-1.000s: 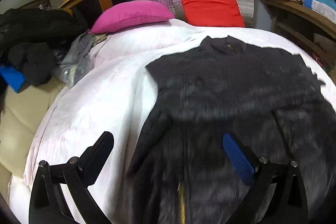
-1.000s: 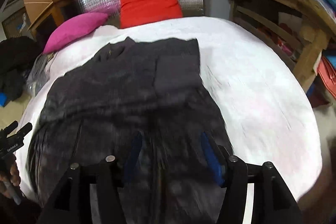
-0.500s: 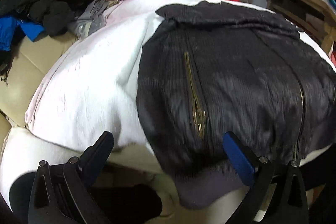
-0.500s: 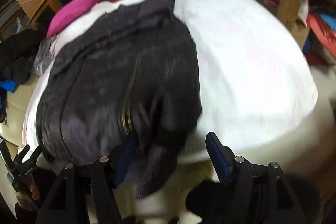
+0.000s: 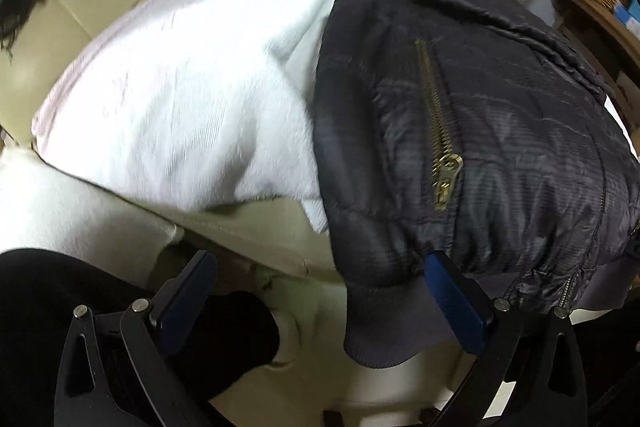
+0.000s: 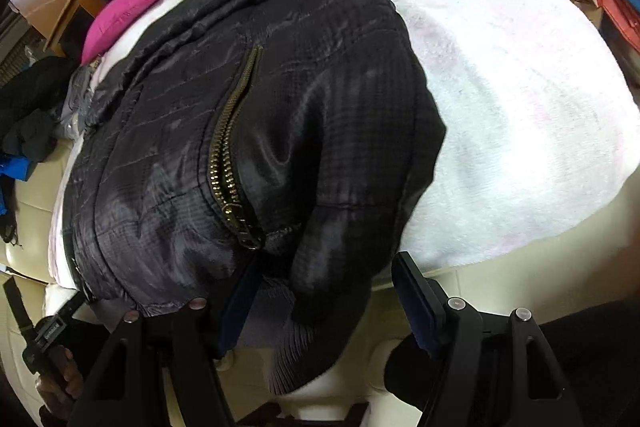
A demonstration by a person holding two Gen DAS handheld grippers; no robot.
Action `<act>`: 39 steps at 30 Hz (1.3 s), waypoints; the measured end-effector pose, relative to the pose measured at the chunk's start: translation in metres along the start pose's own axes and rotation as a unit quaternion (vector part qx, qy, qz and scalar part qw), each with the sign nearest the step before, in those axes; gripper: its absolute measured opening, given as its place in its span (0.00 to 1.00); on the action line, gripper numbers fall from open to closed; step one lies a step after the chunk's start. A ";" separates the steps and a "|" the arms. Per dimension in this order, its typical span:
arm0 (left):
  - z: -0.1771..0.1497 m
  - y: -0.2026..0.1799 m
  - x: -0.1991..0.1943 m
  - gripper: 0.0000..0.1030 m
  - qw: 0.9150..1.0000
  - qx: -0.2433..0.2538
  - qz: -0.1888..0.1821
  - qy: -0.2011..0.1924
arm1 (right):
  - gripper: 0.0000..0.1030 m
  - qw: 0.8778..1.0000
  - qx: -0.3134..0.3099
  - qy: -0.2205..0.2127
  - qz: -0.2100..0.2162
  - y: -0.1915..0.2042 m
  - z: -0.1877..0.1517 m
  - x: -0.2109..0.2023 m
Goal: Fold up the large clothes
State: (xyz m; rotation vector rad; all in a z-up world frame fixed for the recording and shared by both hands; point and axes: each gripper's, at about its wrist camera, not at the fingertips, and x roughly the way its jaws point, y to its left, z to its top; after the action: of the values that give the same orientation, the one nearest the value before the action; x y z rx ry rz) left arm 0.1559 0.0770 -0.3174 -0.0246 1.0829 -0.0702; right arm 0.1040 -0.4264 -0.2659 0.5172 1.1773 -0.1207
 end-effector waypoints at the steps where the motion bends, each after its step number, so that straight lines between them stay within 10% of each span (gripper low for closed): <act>1: -0.001 0.001 0.001 0.99 1.000 -0.003 -0.005 0.002 | 0.50 1.000 0.002 -0.004 0.010 0.000 -0.001 -0.001; 6: -0.003 0.002 0.007 0.54 0.998 -0.011 -0.059 0.019 | 0.33 0.999 -0.023 -0.031 0.019 0.012 -0.004 -0.017; 9: -0.008 0.001 0.010 0.55 0.998 -0.009 -0.062 0.019 | 0.33 0.999 -0.031 -0.033 0.027 0.015 -0.005 -0.024; 13: -0.012 -0.002 0.023 0.82 0.995 -0.012 -0.090 0.053 | 0.38 1.000 -0.014 -0.001 0.022 0.009 -0.007 -0.013; 15: -0.017 -0.008 0.034 0.82 0.991 -0.006 -0.107 0.083 | 0.61 1.000 -0.006 0.011 0.026 0.006 -0.008 -0.007; 18: -0.020 -0.015 0.048 0.81 0.986 0.003 -0.124 0.107 | 0.66 0.999 -0.002 0.021 0.043 0.004 -0.006 0.003; 21: -0.019 -0.018 0.045 0.52 0.985 0.010 -0.138 0.098 | 0.65 0.999 -0.014 0.020 0.038 0.005 -0.004 0.013; 25: -0.020 -0.024 0.024 0.10 0.989 0.035 -0.133 0.060 | 0.36 0.998 -0.042 0.007 0.038 0.015 -0.006 0.003; 39: 0.011 -0.015 -0.100 0.08 0.966 0.087 -0.218 -0.107 | 0.21 0.986 -0.045 -0.077 0.138 0.024 0.017 -0.068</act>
State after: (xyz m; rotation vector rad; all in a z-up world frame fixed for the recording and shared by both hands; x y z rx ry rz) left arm 0.1185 0.0691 -0.2235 -0.1089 0.8355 -0.5474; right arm 0.1000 -0.4244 -0.1920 0.5753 0.9457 0.1279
